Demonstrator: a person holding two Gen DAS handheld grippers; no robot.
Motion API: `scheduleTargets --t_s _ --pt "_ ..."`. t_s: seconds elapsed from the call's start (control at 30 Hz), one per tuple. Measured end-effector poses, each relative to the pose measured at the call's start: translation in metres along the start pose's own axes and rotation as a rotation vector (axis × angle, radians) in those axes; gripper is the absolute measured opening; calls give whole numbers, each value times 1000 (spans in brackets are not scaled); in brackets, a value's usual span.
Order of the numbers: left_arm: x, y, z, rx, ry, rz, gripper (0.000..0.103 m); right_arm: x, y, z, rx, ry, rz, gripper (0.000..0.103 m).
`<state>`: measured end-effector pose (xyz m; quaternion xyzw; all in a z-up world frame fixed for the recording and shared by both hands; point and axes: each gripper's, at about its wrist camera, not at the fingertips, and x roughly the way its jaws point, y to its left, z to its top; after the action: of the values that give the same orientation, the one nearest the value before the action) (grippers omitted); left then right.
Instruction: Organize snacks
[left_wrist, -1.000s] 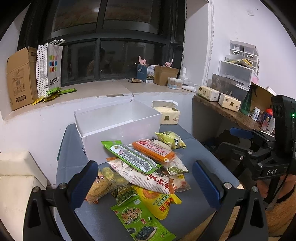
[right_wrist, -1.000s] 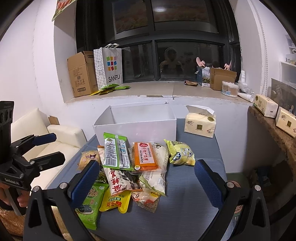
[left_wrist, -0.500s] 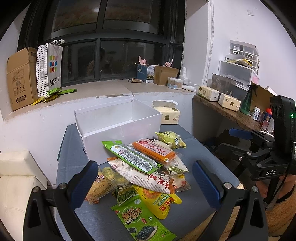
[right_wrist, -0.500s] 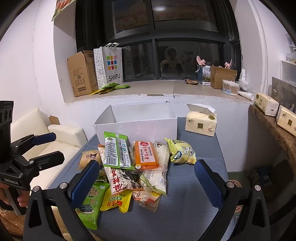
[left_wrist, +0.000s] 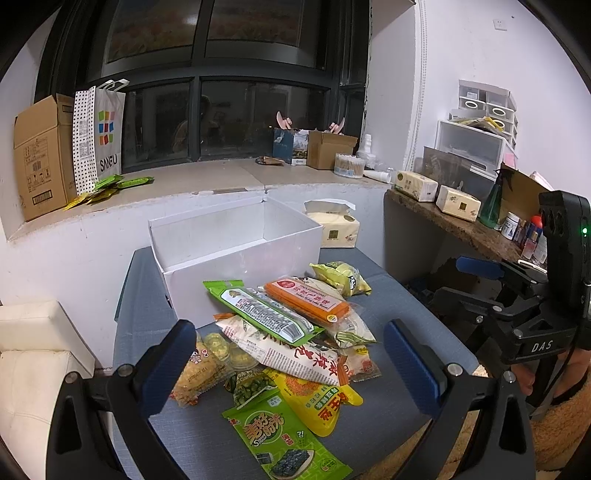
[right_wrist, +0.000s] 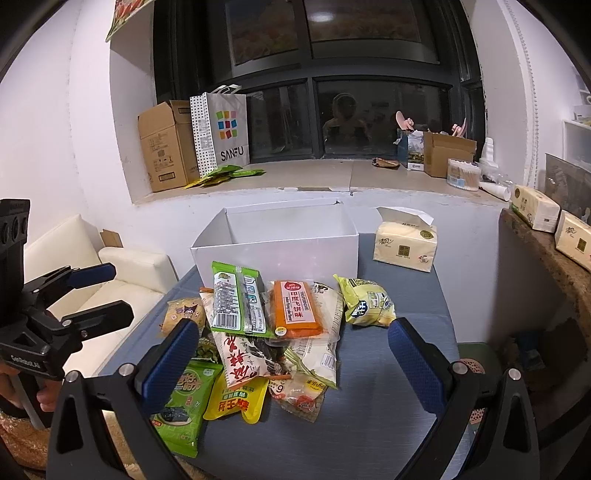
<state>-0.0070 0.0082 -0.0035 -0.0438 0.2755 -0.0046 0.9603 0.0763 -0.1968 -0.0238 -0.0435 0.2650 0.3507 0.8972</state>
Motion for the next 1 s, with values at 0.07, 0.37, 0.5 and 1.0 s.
scheduleTargets --t_s 0.07,0.37,0.5,1.0 --pt "0 0 0 2 0 3 103 0 0 0 2 0 2 103" --pt "0 1 -1 4 3 9 103 0 1 0 0 3 3 103" --pt "0 2 -1 4 3 12 103 1 1 -1 -1 6 5 103" --pt "-2 5 0 7 0 16 103 1 2 0 22 4 87 103"
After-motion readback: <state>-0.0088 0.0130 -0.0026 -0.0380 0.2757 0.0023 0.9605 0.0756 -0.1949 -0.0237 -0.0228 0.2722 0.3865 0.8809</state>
